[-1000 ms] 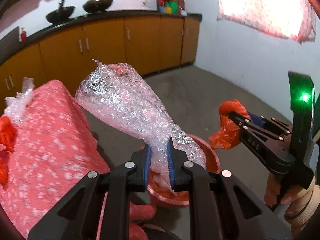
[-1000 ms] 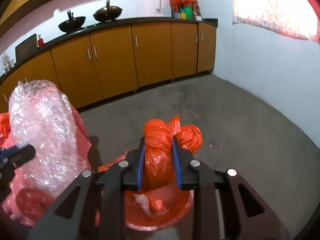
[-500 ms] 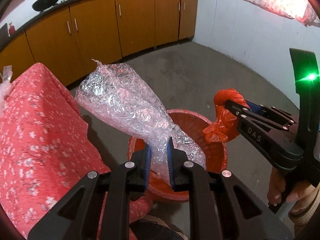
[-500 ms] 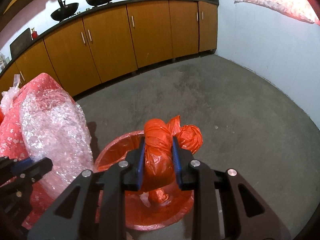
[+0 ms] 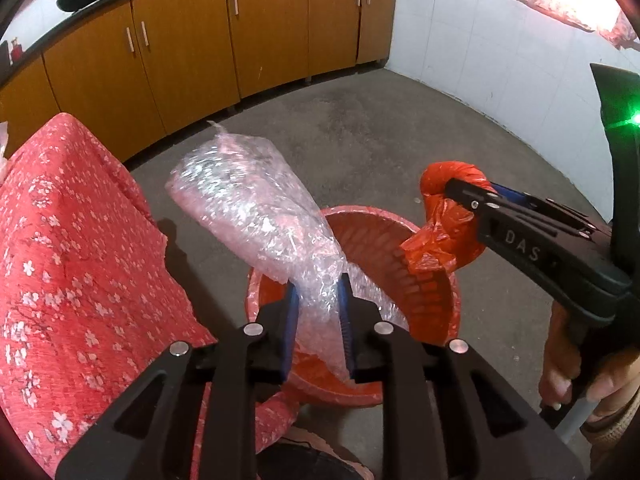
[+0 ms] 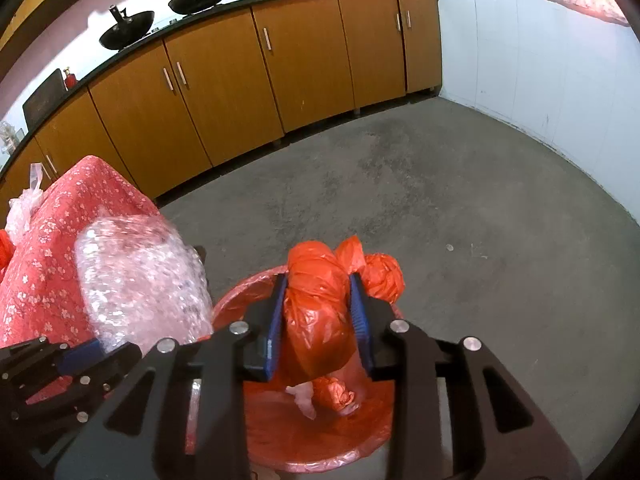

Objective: Collect trash
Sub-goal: 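Carry both items to the orange basket and open both tools to drop them, then move both open tools back over the table toward the purple bag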

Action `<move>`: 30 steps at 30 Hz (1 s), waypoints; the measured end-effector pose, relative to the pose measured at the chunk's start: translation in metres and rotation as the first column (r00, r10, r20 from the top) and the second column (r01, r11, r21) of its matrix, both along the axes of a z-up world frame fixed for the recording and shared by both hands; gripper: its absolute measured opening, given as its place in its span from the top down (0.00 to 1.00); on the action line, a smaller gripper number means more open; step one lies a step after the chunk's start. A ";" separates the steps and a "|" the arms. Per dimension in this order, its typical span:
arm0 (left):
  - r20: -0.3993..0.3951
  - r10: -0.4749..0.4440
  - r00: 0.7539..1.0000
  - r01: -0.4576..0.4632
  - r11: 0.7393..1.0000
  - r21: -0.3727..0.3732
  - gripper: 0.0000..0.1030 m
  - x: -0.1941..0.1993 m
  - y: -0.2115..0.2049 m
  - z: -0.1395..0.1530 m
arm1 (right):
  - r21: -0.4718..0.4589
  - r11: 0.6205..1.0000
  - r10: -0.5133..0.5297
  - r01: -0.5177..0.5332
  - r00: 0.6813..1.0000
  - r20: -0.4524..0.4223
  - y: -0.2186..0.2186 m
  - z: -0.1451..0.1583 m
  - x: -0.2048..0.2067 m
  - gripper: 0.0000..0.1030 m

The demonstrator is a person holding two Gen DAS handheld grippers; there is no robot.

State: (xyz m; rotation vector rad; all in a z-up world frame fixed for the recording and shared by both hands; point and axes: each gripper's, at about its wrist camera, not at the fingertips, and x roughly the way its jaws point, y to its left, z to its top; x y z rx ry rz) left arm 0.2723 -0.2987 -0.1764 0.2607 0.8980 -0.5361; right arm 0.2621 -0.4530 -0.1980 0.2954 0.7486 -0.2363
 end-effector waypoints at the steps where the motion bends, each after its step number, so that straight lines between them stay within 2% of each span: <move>1: -0.001 0.000 1.000 0.000 1.000 -0.002 0.79 0.000 0.000 0.000 | 0.000 1.000 0.000 0.000 1.000 0.000 0.000 0.000 -0.001 0.66; 7: 0.010 0.008 1.000 -0.008 1.000 -0.010 0.72 0.001 -0.001 0.001 | 0.009 1.000 0.005 -0.005 1.000 0.015 -0.001 0.003 -0.003 0.58; 12: 0.019 0.030 0.999 -0.029 0.999 -0.029 0.72 0.002 0.006 0.010 | 0.005 1.000 -0.011 0.011 0.999 0.035 -0.003 0.012 -0.010 0.57; 18: 0.049 0.091 0.995 -0.086 0.992 -0.090 0.72 0.001 0.031 0.038 | -0.017 1.000 -0.006 0.007 0.999 0.049 0.003 0.026 -0.019 0.57; 23: 0.109 0.146 0.983 -0.131 0.982 -0.140 0.72 -0.010 0.065 0.071 | -0.046 0.998 0.053 -0.050 0.996 0.075 0.026 0.047 -0.021 0.57; 26: 0.153 0.195 0.969 -0.172 0.973 -0.154 0.68 -0.020 0.097 0.088 | -0.054 0.992 0.116 -0.111 0.988 0.102 0.053 0.066 -0.018 0.57; 30: 0.210 0.290 0.934 -0.260 0.952 -0.161 0.67 -0.036 0.158 0.107 | -0.058 0.975 0.220 -0.214 0.966 0.136 0.098 0.091 -0.013 0.57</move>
